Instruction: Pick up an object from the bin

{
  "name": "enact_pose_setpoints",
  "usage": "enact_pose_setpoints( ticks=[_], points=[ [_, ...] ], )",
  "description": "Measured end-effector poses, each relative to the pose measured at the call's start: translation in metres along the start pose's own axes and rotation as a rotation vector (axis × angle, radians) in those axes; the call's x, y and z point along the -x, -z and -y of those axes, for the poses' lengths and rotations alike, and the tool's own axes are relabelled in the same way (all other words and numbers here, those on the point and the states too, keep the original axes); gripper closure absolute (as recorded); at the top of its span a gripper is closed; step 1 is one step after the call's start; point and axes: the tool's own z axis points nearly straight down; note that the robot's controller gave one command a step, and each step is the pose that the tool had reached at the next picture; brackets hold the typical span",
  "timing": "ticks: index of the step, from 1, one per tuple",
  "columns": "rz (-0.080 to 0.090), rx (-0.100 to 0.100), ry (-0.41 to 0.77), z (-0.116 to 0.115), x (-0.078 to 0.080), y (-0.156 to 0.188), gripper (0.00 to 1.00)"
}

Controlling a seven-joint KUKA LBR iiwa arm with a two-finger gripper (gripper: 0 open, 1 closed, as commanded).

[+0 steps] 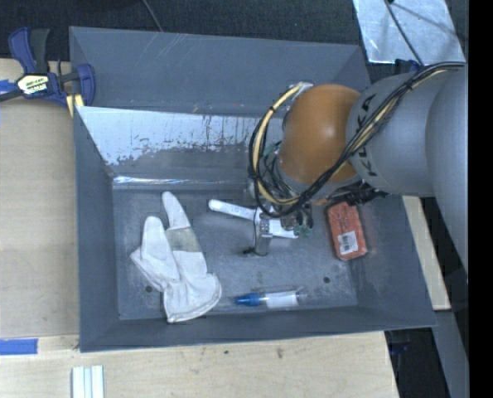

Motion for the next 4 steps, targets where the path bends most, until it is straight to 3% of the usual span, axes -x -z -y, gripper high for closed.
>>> enact_pose_setpoints(
  ticks=[1,2,3,4],
  points=[
    [-0.001,0.001,-0.051,0.016,-0.004,-0.012,1.0],
    [-0.001,0.001,-0.052,0.016,-0.004,-0.012,1.0],
    [-0.01,-0.001,-0.052,0.016,-0.013,0.029,1.0],
    [-0.001,0.001,0.052,-0.002,-0.005,0.105,1.0]
  ],
)
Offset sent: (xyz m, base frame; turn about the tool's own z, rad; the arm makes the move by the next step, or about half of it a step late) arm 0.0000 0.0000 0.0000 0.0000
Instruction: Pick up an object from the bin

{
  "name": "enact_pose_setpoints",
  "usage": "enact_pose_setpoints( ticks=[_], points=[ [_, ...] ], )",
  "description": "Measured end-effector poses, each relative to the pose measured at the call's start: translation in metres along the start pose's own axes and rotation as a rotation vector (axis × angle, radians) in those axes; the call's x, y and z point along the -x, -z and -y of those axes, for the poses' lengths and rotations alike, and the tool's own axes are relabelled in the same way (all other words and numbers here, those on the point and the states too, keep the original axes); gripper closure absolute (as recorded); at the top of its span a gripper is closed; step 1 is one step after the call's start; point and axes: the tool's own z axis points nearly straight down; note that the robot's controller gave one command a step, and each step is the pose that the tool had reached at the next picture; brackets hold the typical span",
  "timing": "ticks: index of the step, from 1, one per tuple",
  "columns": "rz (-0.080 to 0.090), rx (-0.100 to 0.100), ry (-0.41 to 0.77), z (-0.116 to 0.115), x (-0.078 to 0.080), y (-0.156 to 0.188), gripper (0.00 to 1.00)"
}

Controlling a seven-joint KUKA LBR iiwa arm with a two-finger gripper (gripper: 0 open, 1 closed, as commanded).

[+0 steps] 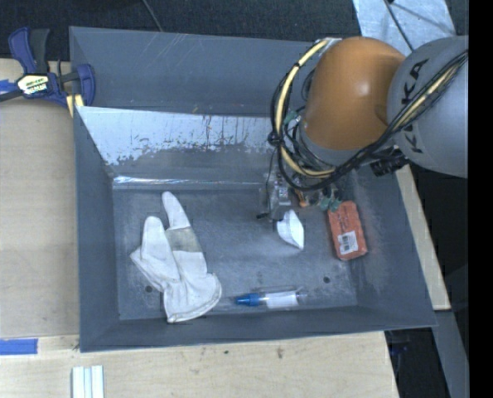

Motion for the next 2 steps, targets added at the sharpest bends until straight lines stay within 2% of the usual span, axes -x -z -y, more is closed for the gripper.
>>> enact_pose_setpoints(
  ticks=[1,2],
  points=[
    [0.0,0.0,-0.001,0.0002,0.0,0.0,0.0],
    [0.0,0.0,-0.001,0.0003,0.0,0.0,0.0]
  ],
)
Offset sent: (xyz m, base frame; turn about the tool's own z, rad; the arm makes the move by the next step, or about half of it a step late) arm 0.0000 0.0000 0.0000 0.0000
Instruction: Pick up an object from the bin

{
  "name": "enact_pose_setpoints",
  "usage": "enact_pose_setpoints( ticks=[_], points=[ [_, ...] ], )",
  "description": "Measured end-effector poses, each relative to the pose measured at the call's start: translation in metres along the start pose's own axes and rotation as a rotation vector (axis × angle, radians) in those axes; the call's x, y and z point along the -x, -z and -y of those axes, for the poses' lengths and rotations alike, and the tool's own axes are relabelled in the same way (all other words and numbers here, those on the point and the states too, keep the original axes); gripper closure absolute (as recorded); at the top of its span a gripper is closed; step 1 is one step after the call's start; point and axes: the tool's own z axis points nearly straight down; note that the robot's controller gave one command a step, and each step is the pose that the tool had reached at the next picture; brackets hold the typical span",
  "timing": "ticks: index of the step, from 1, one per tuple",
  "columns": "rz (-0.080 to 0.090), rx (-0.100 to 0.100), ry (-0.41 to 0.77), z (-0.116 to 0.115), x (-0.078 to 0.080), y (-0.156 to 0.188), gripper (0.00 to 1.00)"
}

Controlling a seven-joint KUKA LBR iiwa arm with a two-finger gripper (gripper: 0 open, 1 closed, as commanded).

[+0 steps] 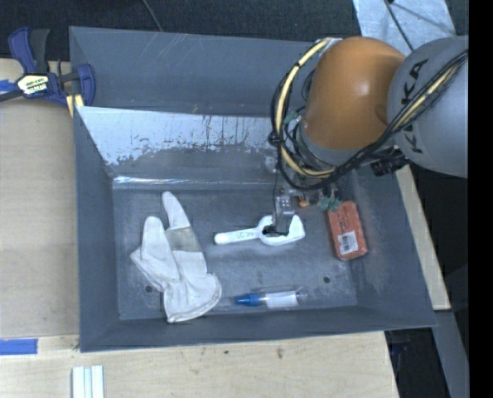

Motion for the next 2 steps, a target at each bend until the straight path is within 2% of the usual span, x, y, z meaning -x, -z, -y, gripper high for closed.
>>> enact_pose_setpoints(
  ticks=[1,2],
  points=[
    [0.008,0.001,-0.048,-0.001,0.008,-0.036,0.0],
    [0.001,0.0,0.026,0.027,0.011,-0.081,0.0]
  ],
)
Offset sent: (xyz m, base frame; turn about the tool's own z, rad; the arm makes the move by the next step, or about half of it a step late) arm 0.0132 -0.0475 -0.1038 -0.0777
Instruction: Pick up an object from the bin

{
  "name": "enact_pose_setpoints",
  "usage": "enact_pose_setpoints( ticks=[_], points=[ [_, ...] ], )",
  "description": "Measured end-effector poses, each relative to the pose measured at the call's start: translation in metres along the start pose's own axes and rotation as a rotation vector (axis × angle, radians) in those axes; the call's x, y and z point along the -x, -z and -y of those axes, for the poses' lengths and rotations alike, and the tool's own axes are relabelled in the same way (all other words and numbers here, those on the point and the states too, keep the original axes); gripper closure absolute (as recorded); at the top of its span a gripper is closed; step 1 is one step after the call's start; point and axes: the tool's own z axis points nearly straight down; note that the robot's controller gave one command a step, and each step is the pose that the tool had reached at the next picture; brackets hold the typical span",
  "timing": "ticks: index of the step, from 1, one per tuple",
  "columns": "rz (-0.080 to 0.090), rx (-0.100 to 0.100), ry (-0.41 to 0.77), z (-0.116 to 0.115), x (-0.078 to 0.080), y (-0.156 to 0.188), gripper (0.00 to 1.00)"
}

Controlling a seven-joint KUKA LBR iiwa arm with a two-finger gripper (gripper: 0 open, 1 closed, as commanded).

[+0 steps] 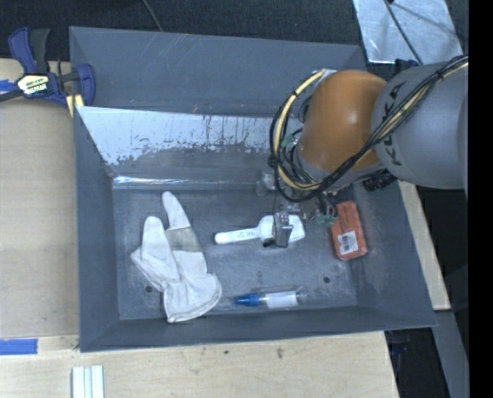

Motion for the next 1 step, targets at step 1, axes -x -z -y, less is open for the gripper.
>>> enact_pose_setpoints(
  ticks=[1],
  points=[
    [-0.002,0.0,-0.104,0.0047,-0.0089,-0.0271,1.0]
  ],
)
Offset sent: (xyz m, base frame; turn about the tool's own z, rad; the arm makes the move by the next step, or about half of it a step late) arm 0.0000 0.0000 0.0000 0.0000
